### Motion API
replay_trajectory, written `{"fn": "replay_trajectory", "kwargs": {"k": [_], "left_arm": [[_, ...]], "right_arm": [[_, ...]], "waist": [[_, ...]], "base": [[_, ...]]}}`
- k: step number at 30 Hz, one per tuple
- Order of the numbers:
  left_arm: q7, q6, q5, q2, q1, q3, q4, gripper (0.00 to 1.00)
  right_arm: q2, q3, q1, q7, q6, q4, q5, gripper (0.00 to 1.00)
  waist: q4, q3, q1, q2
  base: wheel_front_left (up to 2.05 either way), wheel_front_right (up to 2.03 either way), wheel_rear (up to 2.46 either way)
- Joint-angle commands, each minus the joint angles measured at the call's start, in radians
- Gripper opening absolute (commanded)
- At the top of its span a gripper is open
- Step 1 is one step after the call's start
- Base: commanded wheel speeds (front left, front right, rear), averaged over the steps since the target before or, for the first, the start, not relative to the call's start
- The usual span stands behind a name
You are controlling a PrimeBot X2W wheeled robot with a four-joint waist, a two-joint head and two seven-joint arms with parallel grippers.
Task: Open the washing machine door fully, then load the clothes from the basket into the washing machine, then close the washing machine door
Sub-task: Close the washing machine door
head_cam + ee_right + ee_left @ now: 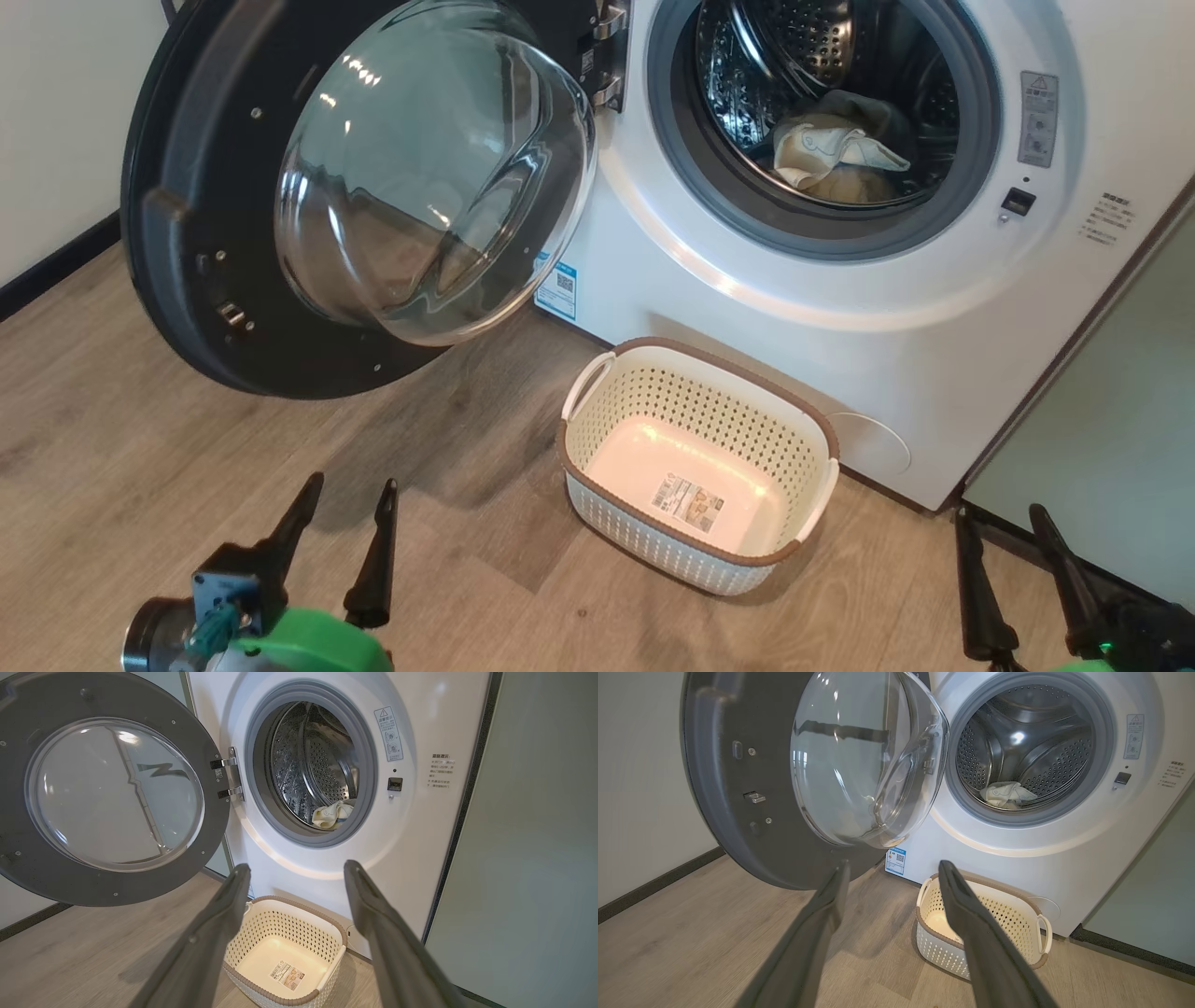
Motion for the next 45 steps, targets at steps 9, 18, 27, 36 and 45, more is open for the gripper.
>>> {"fn": "replay_trajectory", "kwargs": {"k": [9, 18, 27, 36, 45], "left_arm": [[-0.004, 0.011, 0.007, 0.029, -0.036, 0.043, -0.042, 1.0], [-0.004, 0.003, -0.001, 0.028, -0.037, 0.037, -0.046, 0.0], [-0.009, -0.036, -0.024, 0.026, -0.041, 0.045, -0.066, 0.0], [-0.014, -0.103, -0.096, 0.008, -0.087, 0.175, -0.185, 0.0], [-0.015, -0.327, -0.473, -0.053, -0.215, 0.469, -0.346, 0.0]], "right_arm": [[-0.011, 0.021, -0.029, -0.007, -0.003, -0.029, 0.005, 1.0], [-0.011, 0.02, -0.031, -0.007, -0.003, -0.029, 0.007, 1.0], [-0.011, 0.018, -0.029, -0.007, -0.003, -0.032, 0.007, 1.0], [-0.011, 0.01, -0.021, -0.007, -0.003, -0.036, 0.004, 1.0], [-0.011, 0.014, -0.029, -0.007, -0.003, -0.032, 0.001, 1.0]], "waist": [[0.002, 0.001, 0.0, 0.0], [-0.002, 0.004, 0.0, 0.0], [0.004, 0.003, 0.0, 0.0], [0.022, -0.001, 0.0, 0.0], [0.029, -0.002, 0.0, 0.0]], "base": [[0.0, 0.0, 0.0], [0.0, 0.0, 0.0], [0.0, 0.0, 0.0], [0.0, 0.0, 0.0], [0.0, 0.0, 0.0]]}}
